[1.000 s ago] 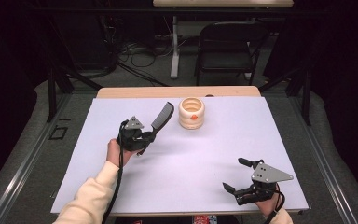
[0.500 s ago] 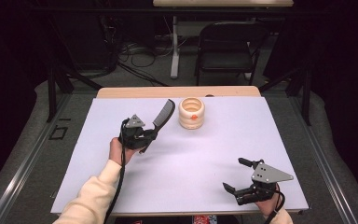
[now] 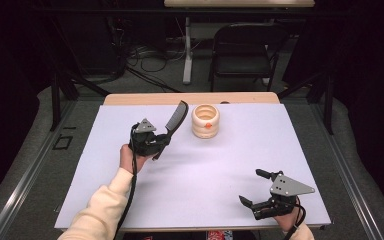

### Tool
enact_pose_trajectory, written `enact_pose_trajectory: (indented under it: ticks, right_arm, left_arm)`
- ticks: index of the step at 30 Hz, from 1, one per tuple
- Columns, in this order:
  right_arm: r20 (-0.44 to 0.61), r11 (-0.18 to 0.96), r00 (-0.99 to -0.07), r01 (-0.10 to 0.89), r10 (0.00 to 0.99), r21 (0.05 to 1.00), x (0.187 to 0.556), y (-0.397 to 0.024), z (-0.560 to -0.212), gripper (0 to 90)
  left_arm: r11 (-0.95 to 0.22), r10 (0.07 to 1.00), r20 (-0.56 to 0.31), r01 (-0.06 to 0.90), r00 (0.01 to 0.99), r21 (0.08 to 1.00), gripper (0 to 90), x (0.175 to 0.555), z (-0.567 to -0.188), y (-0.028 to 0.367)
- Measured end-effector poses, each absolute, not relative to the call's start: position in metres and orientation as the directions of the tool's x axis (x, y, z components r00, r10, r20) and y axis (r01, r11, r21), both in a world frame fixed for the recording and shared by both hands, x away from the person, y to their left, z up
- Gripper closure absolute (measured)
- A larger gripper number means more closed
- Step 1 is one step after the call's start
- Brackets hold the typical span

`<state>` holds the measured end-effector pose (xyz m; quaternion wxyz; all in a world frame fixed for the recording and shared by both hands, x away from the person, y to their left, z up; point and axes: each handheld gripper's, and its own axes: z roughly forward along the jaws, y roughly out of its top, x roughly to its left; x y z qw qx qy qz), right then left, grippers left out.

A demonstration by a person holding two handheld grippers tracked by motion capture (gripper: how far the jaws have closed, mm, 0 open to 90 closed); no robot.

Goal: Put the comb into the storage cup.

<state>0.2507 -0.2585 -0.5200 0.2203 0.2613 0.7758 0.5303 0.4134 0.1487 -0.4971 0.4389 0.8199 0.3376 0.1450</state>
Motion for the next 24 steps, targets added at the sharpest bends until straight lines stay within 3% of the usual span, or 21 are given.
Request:
enact_pose_trajectory:
  ticks: [24]
  right_arm:
    - [-0.063, 0.301, -0.767, 0.174, 0.639, 0.937, 0.251, -0.259, -0.52, 0.8]
  left_arm:
    - [-0.341, 0.686, -0.089, 0.427, 0.722, 0.838, 72.6, 0.427, -0.489, 0.139]
